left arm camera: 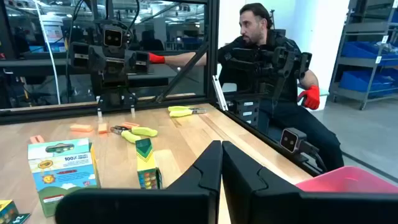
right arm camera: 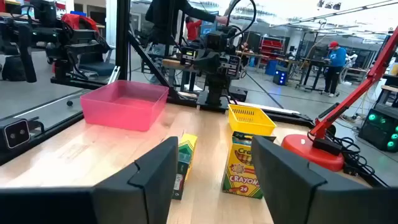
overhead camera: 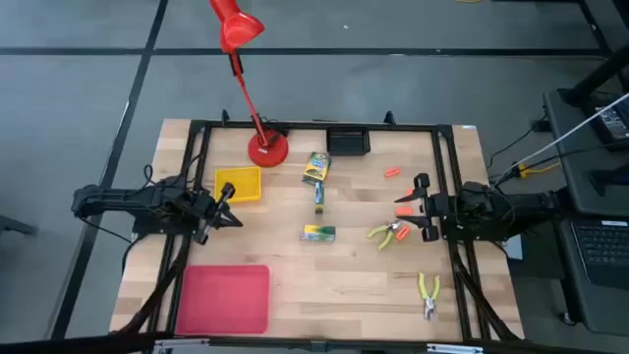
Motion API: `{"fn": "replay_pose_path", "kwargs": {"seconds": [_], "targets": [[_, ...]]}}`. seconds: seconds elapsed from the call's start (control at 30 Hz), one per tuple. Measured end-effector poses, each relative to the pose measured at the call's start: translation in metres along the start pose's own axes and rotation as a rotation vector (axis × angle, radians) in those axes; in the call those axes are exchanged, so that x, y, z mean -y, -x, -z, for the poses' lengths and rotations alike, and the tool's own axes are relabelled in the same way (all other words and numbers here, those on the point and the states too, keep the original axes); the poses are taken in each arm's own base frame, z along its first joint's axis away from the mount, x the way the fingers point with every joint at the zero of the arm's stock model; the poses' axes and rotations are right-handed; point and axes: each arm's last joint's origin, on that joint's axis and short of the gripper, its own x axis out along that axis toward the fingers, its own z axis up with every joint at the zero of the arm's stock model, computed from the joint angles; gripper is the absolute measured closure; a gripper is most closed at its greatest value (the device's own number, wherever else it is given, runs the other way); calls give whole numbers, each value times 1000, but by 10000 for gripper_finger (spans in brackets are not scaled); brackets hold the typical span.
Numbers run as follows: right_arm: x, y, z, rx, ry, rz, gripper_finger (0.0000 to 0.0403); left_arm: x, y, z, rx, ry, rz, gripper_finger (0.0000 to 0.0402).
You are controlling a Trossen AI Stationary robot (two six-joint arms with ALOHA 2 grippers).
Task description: Pick & Place School Supplies
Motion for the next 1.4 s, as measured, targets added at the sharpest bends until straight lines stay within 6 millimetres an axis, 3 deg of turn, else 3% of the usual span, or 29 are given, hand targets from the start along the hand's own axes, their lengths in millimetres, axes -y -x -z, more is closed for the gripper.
{"fn": "replay_pose_path", "kwargs": {"seconds": [1.4], "targets": [[0, 0, -2, 21, -4, 7, 195, 0, 0, 0, 0, 0, 0, 395]]}}
